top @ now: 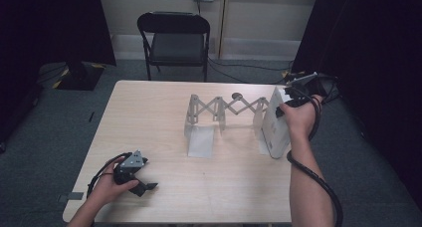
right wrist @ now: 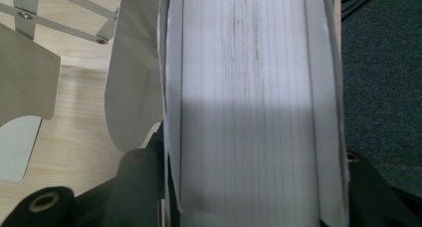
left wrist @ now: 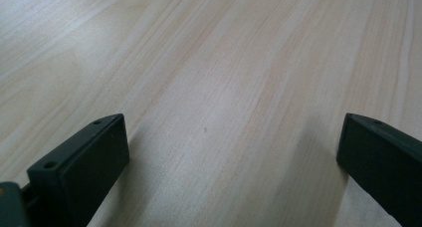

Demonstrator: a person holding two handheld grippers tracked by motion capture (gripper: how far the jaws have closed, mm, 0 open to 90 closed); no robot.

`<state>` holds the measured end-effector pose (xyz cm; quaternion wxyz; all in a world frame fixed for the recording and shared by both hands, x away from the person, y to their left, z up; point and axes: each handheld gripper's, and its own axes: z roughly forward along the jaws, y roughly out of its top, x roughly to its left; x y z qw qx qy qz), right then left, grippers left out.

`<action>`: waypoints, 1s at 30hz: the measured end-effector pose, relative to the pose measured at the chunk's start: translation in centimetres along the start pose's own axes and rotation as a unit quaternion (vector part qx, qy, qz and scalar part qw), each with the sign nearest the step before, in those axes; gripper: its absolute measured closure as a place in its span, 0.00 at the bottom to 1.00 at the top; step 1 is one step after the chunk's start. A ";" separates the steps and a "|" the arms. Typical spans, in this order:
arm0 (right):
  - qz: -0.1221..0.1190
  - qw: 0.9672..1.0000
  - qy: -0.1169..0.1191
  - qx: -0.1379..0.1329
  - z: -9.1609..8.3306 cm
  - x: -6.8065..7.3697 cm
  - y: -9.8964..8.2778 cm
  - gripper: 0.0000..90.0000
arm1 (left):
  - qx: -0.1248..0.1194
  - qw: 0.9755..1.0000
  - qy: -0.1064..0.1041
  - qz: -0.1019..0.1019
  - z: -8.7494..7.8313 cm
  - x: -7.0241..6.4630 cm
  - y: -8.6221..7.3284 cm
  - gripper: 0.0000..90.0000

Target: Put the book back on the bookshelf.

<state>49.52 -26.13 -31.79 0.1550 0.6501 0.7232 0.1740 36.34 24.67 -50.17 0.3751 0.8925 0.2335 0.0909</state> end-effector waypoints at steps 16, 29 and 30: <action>0.000 1.000 0.003 0.007 0.0 0.0 0.2 0.57 | -0.002 1.000 -0.001 -0.001 0.0 0.0 0.0 0.00; 0.005 1.000 0.010 0.017 0.0 -0.1 0.1 0.44 | -0.002 1.000 -0.001 -0.001 0.0 0.0 0.0 0.00; 0.006 1.000 0.012 0.018 0.0 -0.1 0.1 0.44 | -0.002 1.000 -0.001 -0.001 0.0 0.0 0.0 0.00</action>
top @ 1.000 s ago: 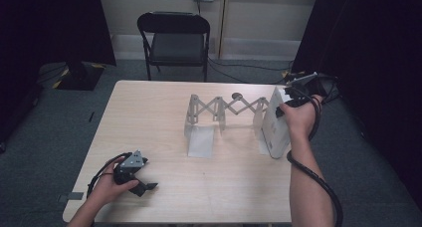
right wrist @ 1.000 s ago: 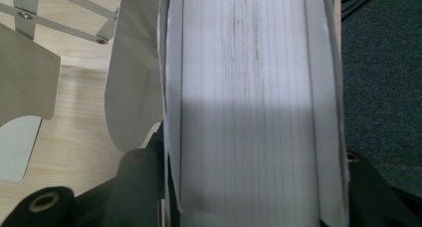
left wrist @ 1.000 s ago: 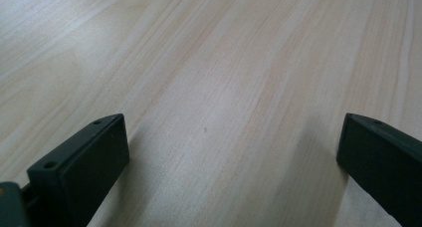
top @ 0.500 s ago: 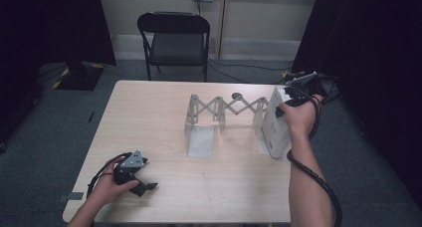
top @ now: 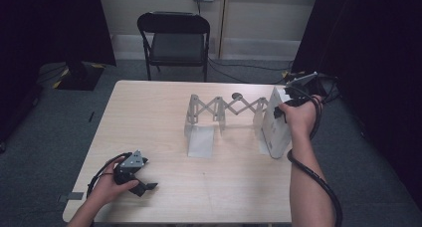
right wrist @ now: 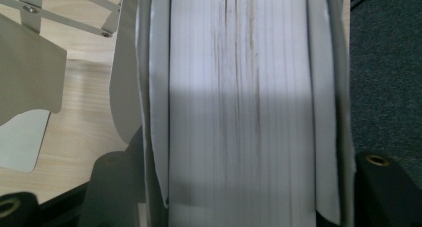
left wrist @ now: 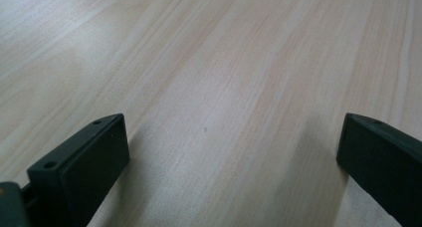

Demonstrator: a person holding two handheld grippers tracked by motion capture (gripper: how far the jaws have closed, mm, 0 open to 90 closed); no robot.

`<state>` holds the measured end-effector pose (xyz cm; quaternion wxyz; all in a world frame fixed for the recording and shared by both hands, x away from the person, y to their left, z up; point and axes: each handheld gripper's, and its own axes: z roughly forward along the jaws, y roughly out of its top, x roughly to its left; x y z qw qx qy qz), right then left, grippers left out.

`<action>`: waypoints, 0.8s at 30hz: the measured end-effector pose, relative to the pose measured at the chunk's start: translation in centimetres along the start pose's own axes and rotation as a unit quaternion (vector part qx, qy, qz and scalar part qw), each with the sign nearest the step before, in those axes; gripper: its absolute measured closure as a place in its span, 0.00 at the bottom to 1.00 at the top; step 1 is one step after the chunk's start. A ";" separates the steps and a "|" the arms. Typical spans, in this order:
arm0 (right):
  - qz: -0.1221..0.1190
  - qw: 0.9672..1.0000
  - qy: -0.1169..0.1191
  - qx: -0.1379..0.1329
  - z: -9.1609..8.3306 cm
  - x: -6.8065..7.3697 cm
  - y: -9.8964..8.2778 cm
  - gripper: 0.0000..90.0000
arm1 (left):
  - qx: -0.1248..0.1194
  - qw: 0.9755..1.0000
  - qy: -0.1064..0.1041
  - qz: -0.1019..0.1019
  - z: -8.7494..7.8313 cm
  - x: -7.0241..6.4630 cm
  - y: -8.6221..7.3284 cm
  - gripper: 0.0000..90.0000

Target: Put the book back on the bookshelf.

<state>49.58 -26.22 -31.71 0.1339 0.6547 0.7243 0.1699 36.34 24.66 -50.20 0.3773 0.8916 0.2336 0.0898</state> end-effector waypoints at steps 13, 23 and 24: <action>-0.007 1.000 0.016 0.006 -0.6 0.0 -0.4 0.36 | 0.001 1.000 0.001 0.000 0.0 0.0 0.0 0.00; -0.010 1.000 0.017 0.006 -1.3 -0.1 -0.7 0.33 | 0.001 1.000 0.001 0.000 0.0 0.0 0.0 0.00; -0.011 1.000 0.018 0.007 -1.4 -0.1 -0.7 0.32 | 0.002 1.000 0.001 0.000 0.0 0.0 0.0 0.00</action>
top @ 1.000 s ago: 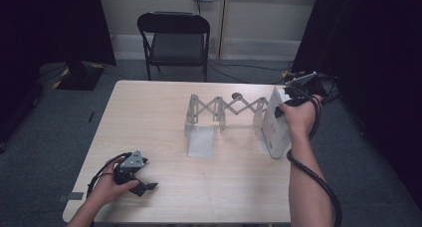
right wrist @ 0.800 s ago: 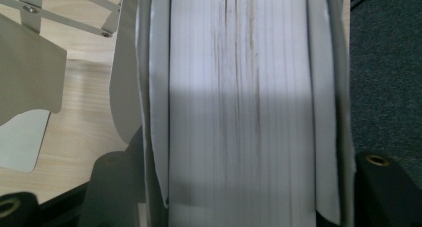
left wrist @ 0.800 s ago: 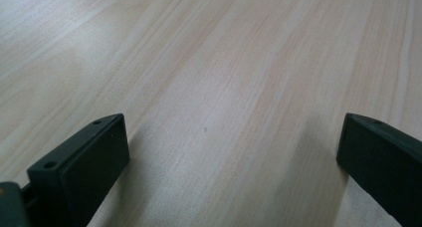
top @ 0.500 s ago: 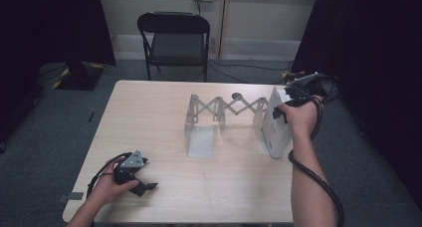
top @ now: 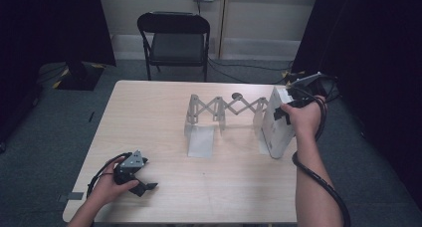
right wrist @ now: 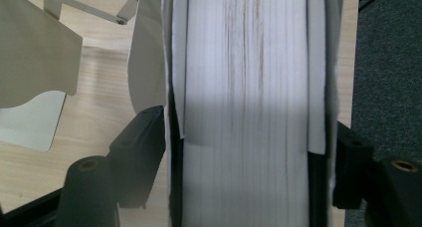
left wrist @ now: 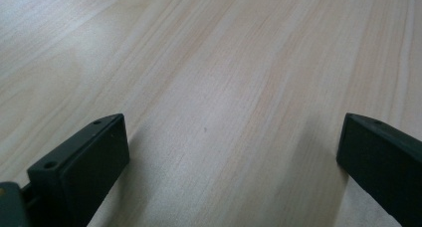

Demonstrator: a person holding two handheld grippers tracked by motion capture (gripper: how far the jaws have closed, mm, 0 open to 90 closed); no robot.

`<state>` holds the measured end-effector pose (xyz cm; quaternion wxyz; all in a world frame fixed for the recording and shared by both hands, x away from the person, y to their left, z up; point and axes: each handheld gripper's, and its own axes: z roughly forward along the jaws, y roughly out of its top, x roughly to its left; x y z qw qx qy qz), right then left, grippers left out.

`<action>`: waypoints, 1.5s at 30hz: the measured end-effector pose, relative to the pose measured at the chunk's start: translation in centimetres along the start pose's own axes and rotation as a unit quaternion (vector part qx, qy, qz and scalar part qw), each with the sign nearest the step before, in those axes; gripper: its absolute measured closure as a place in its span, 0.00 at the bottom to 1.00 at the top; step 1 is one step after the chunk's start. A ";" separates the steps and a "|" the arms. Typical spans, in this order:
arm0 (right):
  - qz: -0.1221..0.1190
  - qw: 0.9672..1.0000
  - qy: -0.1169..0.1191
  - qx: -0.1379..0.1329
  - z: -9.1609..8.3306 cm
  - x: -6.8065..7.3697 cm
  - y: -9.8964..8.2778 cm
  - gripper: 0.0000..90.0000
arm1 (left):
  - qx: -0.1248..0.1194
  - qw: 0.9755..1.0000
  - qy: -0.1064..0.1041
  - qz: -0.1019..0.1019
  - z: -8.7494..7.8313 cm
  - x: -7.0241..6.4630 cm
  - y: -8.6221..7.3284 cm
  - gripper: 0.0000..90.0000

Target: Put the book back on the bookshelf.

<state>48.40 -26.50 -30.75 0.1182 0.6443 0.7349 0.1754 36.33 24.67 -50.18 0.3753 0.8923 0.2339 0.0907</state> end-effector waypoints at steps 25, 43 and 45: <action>-0.016 1.000 0.011 0.005 -1.9 0.6 -2.1 0.28 | 0.001 1.000 0.000 0.002 0.0 0.0 0.0 0.00; -0.033 0.999 0.026 0.008 -2.0 0.7 -4.2 0.17 | 0.000 1.000 0.000 0.000 0.0 0.0 0.0 0.00; -0.038 0.999 0.024 0.010 -2.0 0.7 -4.5 0.17 | 0.000 1.000 0.000 0.000 0.0 0.0 0.0 0.00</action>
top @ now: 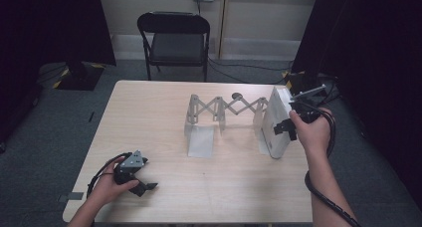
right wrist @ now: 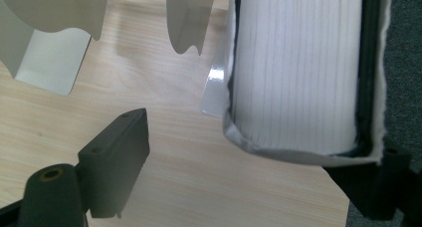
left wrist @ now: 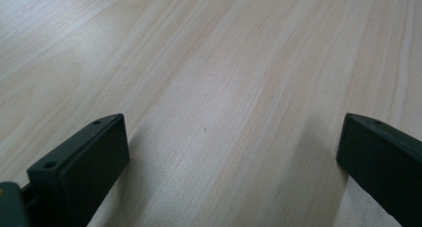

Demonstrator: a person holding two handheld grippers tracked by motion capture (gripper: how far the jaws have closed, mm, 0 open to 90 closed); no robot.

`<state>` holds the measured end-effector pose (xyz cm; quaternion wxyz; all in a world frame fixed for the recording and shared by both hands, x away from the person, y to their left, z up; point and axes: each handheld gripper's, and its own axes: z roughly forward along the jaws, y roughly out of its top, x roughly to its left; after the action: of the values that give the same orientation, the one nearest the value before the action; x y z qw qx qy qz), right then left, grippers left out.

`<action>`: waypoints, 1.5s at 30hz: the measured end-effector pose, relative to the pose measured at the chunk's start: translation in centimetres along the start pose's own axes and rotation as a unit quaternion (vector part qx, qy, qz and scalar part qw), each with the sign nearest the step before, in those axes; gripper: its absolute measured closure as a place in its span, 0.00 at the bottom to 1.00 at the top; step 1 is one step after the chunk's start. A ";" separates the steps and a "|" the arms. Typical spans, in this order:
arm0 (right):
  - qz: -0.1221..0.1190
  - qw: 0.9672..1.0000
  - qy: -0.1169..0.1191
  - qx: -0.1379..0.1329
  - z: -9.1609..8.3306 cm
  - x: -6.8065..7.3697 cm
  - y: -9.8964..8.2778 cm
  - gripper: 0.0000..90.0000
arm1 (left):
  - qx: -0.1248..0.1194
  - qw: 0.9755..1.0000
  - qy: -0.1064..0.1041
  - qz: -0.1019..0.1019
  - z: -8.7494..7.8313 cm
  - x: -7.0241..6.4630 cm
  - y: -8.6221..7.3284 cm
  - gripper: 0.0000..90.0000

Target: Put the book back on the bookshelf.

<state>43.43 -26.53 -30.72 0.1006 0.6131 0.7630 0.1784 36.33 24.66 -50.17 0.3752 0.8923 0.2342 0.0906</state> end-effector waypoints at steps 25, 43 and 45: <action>-0.001 0.999 0.031 -0.009 0.1 -0.3 -3.3 0.17 | -0.002 1.000 0.002 0.000 0.0 0.0 0.0 0.00; -0.030 0.998 0.051 -0.003 1.1 0.3 -5.8 0.18 | -0.002 1.000 0.002 0.000 0.0 0.0 0.0 0.00; -0.035 0.998 0.050 -0.004 1.3 0.5 -6.0 0.18 | -0.002 1.000 0.002 0.000 0.0 0.0 0.0 0.00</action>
<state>38.35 -26.93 -34.23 0.0708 0.5761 0.7871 0.2089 36.32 24.64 -50.22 0.3766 0.8912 0.2351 0.0930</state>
